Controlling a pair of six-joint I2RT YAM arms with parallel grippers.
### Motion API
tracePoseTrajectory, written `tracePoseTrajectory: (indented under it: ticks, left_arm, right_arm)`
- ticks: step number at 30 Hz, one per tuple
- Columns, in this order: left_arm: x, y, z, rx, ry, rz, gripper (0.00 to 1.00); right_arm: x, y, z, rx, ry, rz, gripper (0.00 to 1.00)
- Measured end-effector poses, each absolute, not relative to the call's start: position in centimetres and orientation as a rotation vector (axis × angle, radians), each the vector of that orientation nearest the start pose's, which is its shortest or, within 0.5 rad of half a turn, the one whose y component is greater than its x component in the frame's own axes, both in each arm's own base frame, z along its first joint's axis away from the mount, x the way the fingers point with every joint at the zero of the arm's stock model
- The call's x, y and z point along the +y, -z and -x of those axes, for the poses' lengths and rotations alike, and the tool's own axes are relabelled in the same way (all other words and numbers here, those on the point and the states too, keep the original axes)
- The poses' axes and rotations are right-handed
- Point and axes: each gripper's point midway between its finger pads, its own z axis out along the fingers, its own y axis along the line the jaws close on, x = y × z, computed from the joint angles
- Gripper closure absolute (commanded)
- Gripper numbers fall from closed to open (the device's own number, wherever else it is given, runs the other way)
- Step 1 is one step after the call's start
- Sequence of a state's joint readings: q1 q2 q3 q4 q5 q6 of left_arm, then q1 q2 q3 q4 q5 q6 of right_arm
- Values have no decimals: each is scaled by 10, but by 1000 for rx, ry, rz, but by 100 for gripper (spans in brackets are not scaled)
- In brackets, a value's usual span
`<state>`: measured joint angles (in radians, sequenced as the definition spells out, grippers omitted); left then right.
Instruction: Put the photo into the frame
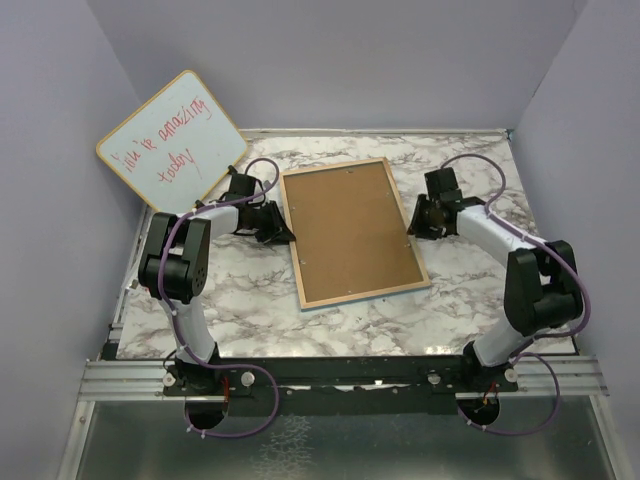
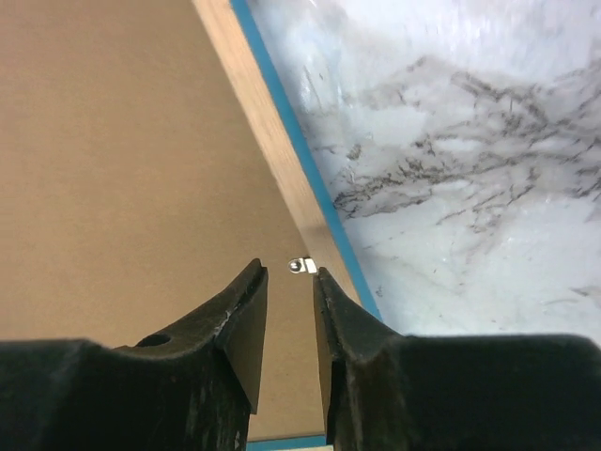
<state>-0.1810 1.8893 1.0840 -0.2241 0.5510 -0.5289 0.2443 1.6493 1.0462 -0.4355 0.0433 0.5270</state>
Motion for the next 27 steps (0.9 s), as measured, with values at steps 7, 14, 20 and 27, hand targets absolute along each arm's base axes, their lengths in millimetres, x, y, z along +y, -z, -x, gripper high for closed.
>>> tracePoseTrajectory:
  ticks: [7,14,20,27]
  left_arm:
    - [-179,-29,-368,2664,958,254,74]
    - [-179,-29,-369,2667,942,232,76]
    - [-179,-28,-369,2673,943,233,78]
    - [-179,-28,-369,2687,941,215,79]
  right_arm:
    - [124,-106,-411,2459,-368,-286,66]
    - [154,-97,-486,2420,-472,-310,66]
    - [170,-68,-519,2447,-526,-331,66]
    - [178,-52,-525,2475,-563,-330,67]
